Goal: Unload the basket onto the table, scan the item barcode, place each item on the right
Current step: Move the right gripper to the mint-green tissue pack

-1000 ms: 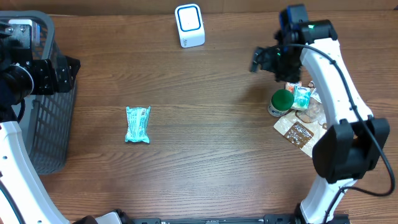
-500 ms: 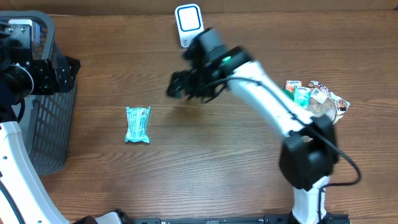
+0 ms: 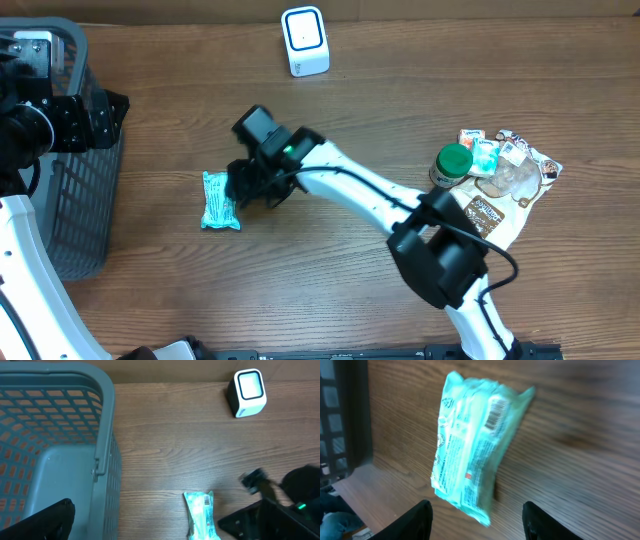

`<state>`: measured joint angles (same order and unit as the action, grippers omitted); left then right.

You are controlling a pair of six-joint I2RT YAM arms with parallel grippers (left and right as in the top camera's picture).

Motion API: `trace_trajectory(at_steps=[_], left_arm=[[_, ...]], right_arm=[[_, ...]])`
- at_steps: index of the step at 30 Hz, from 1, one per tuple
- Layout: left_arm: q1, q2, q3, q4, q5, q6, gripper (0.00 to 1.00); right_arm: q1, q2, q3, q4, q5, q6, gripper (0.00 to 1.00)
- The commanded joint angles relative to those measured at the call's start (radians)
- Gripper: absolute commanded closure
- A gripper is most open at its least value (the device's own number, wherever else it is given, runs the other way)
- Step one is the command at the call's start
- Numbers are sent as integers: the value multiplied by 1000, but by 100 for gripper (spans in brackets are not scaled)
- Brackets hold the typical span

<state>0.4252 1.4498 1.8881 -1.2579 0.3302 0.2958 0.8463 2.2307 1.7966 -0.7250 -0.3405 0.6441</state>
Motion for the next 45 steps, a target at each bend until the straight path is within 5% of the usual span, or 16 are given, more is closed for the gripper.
trace_trajectory(at_steps=[1,13,20,26,34,39,45], left_arm=[[-7,2,-2,1,10,19,0],[-7,2,-2,1,10,19,0],[-7,2,-2,1,10,19,1],[-7,2,-2,1,10,19,0],[-7,2,-2,1,10,19,0],[-7,2,-2,1,10,19,1],[-7,2,-2,1,10,19,0]], right_arm=[[36,57,-2,30,29,78,44],[64,87,-14,23,30,89,54],[64,87,-49,10,34,84,76],[16,72,-8,-151,33,-106,81],[-132,28,112,-488,34,-660,75],[-209,28,116,-543,55,-968,53],[-246,28,130,-481,189,-994,43]])
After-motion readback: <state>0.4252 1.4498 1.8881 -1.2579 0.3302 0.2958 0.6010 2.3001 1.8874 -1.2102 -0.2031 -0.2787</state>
